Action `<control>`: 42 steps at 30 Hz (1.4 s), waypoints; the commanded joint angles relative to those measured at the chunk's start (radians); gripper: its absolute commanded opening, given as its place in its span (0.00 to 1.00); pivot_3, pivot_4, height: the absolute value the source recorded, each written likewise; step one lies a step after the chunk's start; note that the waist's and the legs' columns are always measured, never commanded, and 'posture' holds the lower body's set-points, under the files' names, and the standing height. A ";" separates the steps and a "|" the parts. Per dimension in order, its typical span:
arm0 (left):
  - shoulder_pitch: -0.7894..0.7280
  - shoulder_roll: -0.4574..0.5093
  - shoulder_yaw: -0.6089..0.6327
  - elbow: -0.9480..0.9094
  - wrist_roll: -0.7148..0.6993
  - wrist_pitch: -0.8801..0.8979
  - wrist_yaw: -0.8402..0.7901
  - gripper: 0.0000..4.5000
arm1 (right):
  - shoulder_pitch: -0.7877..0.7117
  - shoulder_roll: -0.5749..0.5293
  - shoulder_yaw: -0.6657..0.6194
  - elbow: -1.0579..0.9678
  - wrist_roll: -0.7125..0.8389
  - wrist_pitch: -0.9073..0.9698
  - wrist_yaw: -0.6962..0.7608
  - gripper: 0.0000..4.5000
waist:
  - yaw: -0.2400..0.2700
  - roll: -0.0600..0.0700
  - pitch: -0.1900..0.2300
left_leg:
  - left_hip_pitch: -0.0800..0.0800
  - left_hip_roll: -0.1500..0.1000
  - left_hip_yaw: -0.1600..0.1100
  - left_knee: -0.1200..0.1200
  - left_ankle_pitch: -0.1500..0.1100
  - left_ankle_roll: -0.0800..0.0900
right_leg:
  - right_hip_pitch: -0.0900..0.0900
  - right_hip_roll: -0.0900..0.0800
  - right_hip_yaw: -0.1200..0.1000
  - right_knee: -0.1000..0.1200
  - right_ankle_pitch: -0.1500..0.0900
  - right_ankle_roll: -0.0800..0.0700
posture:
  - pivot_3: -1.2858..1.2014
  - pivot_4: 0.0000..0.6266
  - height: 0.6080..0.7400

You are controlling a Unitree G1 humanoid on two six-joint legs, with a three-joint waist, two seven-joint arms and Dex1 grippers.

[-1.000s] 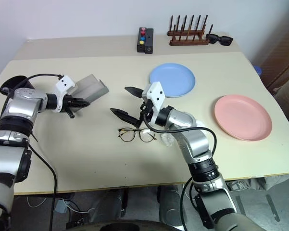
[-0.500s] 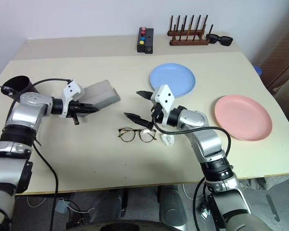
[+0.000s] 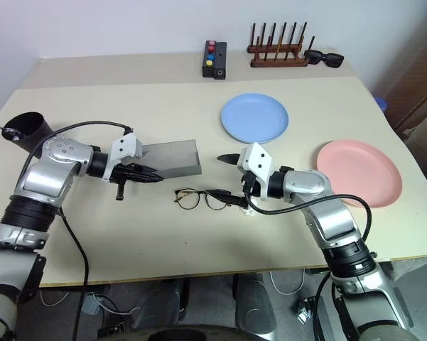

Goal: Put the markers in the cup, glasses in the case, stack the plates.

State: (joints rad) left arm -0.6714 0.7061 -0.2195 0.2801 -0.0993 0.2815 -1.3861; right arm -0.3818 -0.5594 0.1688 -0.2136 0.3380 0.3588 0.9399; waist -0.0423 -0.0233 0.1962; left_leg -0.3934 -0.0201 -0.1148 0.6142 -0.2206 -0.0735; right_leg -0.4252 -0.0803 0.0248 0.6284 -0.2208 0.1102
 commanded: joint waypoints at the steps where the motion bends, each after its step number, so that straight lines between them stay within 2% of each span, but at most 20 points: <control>1: -0.018 -0.007 -0.006 -0.012 0.005 -0.022 0.008 0.04 | 0.006 -0.013 -0.033 -0.058 0.016 0.004 -0.004 1.00 | 0.000 0.000 0.000 | 0.000 0.000 0.000 0.000 0.000 0.000 | 0.000 0.000 0.000 0.000 0.000 0.000 | 0.52 0.24 1.00; 7: -0.033 -0.023 -0.022 0.044 0.032 -0.038 0.034 0.04 | 0.018 -0.021 -0.040 -0.069 0.012 0.008 -0.011 1.00 | 0.000 0.000 0.000 | 0.000 0.000 0.000 0.000 0.000 0.000 | 0.000 0.000 0.000 0.000 0.000 0.000 | 0.52 0.24 1.00; 10: -0.034 -0.032 -0.013 0.056 0.021 -0.045 0.040 0.23 | 0.023 -0.020 -0.041 -0.074 0.011 0.011 -0.016 1.00 | 0.000 0.000 0.000 | 0.000 0.000 0.000 0.000 0.000 0.000 | 0.000 0.000 0.000 0.000 0.000 0.000 | 0.52 0.24 1.00; 14: -0.042 -0.044 0.027 0.060 -0.021 -0.040 0.049 0.66 | 0.037 -0.030 -0.044 -0.084 0.007 0.017 -0.018 1.00 | 0.000 0.000 0.000 | 0.000 0.000 0.000 0.000 0.000 0.000 | 0.000 0.000 0.000 0.000 0.000 0.000 | 0.52 0.24 1.00; 20: -0.058 -0.063 0.114 -0.031 -0.142 0.041 0.053 0.66 | 0.070 -0.056 -0.054 -0.108 0.006 0.025 -0.023 1.00 | 0.001 0.000 0.000 | 0.000 0.000 0.000 0.001 0.000 0.000 | 0.000 0.000 0.000 0.000 0.000 0.000 | 0.52 0.24 1.00; 27: 0.016 -0.079 -0.034 -0.282 -0.116 0.052 0.023 0.66 | 0.096 -0.066 -0.062 -0.138 0.012 0.042 -0.036 1.00 | 0.001 0.000 0.000 | 0.000 0.000 0.000 0.000 0.000 0.000 | 0.000 0.000 0.000 0.000 0.000 0.000 | 0.52 0.24 1.00; 33: -0.009 -0.123 -0.173 -0.207 0.028 -0.048 0.075 0.66 | 0.129 -0.069 -0.074 -0.179 0.013 0.063 -0.061 1.00 | 0.003 0.000 0.000 | 0.000 0.000 0.000 0.001 0.000 0.000 | 0.001 0.000 0.000 0.000 0.000 0.000 | 0.52 0.24 1.00; 42: -0.035 -0.187 -0.198 -0.137 0.051 -0.066 0.086 0.66 | 0.162 -0.061 -0.078 -0.204 0.011 0.074 -0.088 1.00 | 0.004 0.000 0.000 | 0.000 0.000 0.000 0.001 0.000 0.000 | 0.001 0.000 0.000 0.000 0.000 0.000 | 0.52 0.24 1.00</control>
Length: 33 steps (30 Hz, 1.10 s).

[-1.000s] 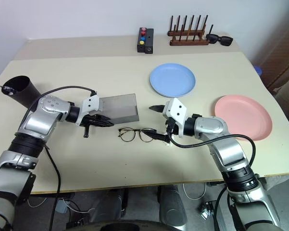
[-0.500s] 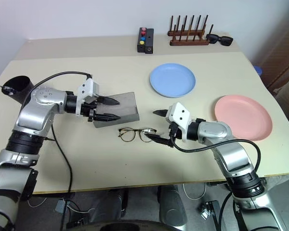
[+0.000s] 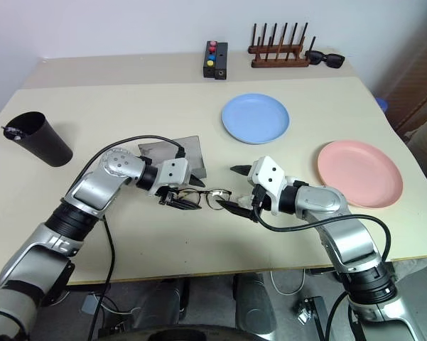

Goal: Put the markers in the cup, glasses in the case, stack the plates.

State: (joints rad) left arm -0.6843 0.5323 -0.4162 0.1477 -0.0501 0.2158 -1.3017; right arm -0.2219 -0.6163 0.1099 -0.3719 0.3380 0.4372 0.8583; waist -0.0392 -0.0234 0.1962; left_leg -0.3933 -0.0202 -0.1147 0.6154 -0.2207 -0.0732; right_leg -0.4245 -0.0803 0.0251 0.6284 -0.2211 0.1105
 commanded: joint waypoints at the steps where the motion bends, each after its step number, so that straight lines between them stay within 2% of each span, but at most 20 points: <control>1: -0.020 -0.017 -0.004 -0.003 0.003 0.003 -0.001 0.66 | 0.000 -0.002 -0.017 -0.043 0.010 -0.005 -0.007 1.00 | 0.000 0.000 0.000 | 0.000 0.000 0.000 0.000 0.000 0.000 | 0.000 0.000 0.000 0.000 0.000 0.000 | 0.52 0.24 1.00; 10: 0.007 -0.014 -0.006 -0.012 0.007 0.014 -0.017 0.66 | -0.022 0.007 -0.005 -0.022 0.003 -0.019 -0.006 1.00 | 0.000 0.000 0.000 | 0.000 0.000 0.000 0.000 0.000 0.000 | 0.000 0.000 0.000 0.000 0.000 0.000 | 0.52 0.24 1.00; 13: 0.021 -0.011 -0.004 -0.022 0.007 0.014 -0.019 0.48 | -0.026 0.009 -0.004 -0.021 0.002 -0.019 -0.006 1.00 | -0.001 0.000 0.000 | 0.000 0.000 0.000 0.000 0.000 0.000 | 0.000 0.000 0.000 0.000 0.000 0.000 | 0.52 0.24 1.00; 23: 0.035 -0.012 0.004 -0.026 0.001 0.025 -0.024 0.48 | -0.032 0.009 -0.010 -0.016 0.001 -0.025 -0.006 1.00 | 0.000 0.000 0.000 | 0.000 0.000 0.000 0.000 0.000 0.000 | 0.000 0.000 0.000 0.000 0.000 0.000 | 0.52 0.24 1.00; 26: 0.039 -0.014 0.015 -0.029 -0.014 0.028 -0.031 0.29 | -0.034 0.009 -0.009 -0.014 0.000 -0.026 -0.005 1.00 | 0.000 0.000 0.000 | 0.000 0.000 0.000 0.000 0.000 0.000 | 0.000 0.000 0.000 0.000 0.000 0.000 | 0.52 0.24 1.00; 28: 0.041 -0.014 0.017 -0.031 -0.019 0.030 -0.031 0.07 | -0.035 0.009 -0.009 -0.012 0.000 -0.026 -0.005 1.00 | 0.001 0.001 0.000 | 0.000 0.000 0.000 0.000 0.000 0.000 | 0.000 0.000 0.000 0.000 0.000 0.000 | 0.52 0.24 1.00; 29: 0.042 -0.012 0.016 -0.033 -0.020 0.030 -0.029 0.01 | -0.036 0.009 -0.009 -0.011 0.000 -0.027 -0.004 1.00 | 0.001 0.001 0.000 | 0.001 0.000 0.000 0.000 0.000 0.000 | 0.002 0.000 0.000 0.000 0.000 0.000 | 0.52 0.24 1.00; 33: 0.049 -0.008 0.017 -0.042 -0.026 0.036 -0.026 0.01 | -0.038 0.007 -0.009 -0.006 -0.001 -0.028 -0.002 1.00 | 0.001 0.001 0.000 | 0.002 0.000 0.000 0.001 0.000 0.000 | 0.003 0.000 0.000 0.000 -0.003 0.000 | 0.52 0.24 1.00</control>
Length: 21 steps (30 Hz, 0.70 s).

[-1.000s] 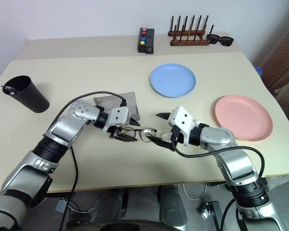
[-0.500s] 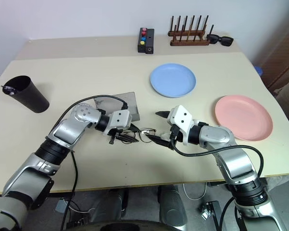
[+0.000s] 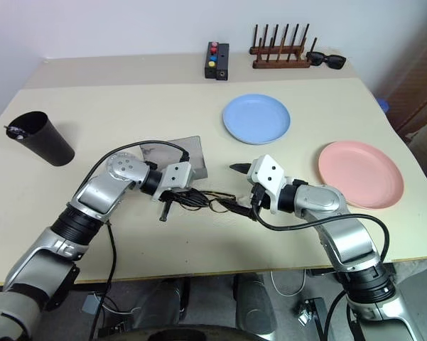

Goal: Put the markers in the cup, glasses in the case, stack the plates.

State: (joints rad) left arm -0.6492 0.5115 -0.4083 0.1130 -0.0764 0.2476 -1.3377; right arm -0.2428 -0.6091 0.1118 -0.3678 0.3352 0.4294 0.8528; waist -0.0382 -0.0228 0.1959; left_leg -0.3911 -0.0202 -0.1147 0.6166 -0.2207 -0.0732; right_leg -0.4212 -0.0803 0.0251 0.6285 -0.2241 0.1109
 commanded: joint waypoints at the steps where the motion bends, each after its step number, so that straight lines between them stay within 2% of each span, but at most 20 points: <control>1: 0.017 0.014 0.014 -0.013 -0.006 0.008 0.009 0.01 | -0.019 -0.002 -0.012 -0.010 0.001 -0.021 0.004 1.00 | 0.000 0.000 0.000 | 0.000 0.000 0.000 0.000 0.000 0.000 | 0.000 0.000 0.000 0.000 0.000 -0.001 | 0.52 0.24 1.00; 6: 0.027 0.032 0.057 -0.068 -0.068 0.046 -0.005 0.01 | -0.038 -0.019 -0.044 0.010 0.005 -0.028 0.012 1.00 | -0.002 0.000 0.000 | 0.000 0.000 0.000 0.000 0.000 0.000 | 0.000 0.000 0.000 0.000 0.000 -0.001 | 0.52 0.24 1.00; 14: 0.038 0.127 0.210 -0.178 -0.217 0.128 -0.013 0.01 | -0.048 -0.096 -0.152 0.083 0.017 -0.054 0.048 1.00 | -0.002 0.000 0.000 | 0.000 0.000 0.000 0.000 0.000 0.000 | 0.000 0.000 0.000 0.000 0.000 -0.001 | 0.52 0.24 1.00; 17: -0.003 0.151 0.273 -0.085 -0.194 0.103 0.050 0.01 | -0.033 -0.095 -0.139 0.083 0.016 -0.053 0.058 1.00 | -0.001 0.000 0.000 | 0.000 0.000 0.000 0.000 0.000 0.000 | 0.000 0.000 0.000 0.000 0.000 -0.001 | 0.52 0.24 1.00; 21: -0.066 0.165 0.289 0.062 -0.136 0.042 0.120 0.01 | -0.029 -0.057 -0.074 0.059 0.002 -0.048 0.055 1.00 | -0.003 0.000 0.000 | 0.000 0.000 0.000 0.000 0.000 0.000 | 0.000 0.000 0.000 0.000 0.000 0.001 | 0.52 0.24 1.00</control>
State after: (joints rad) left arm -0.6851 0.6672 -0.1473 0.1405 -0.2336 0.3265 -1.2457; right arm -0.2719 -0.6850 0.0166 -0.2699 0.3350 0.3944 0.9084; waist -0.0412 -0.0226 0.1962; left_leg -0.3912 -0.0202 -0.1148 0.6165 -0.2208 -0.0730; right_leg -0.4214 -0.0803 0.0250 0.6285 -0.2231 0.1124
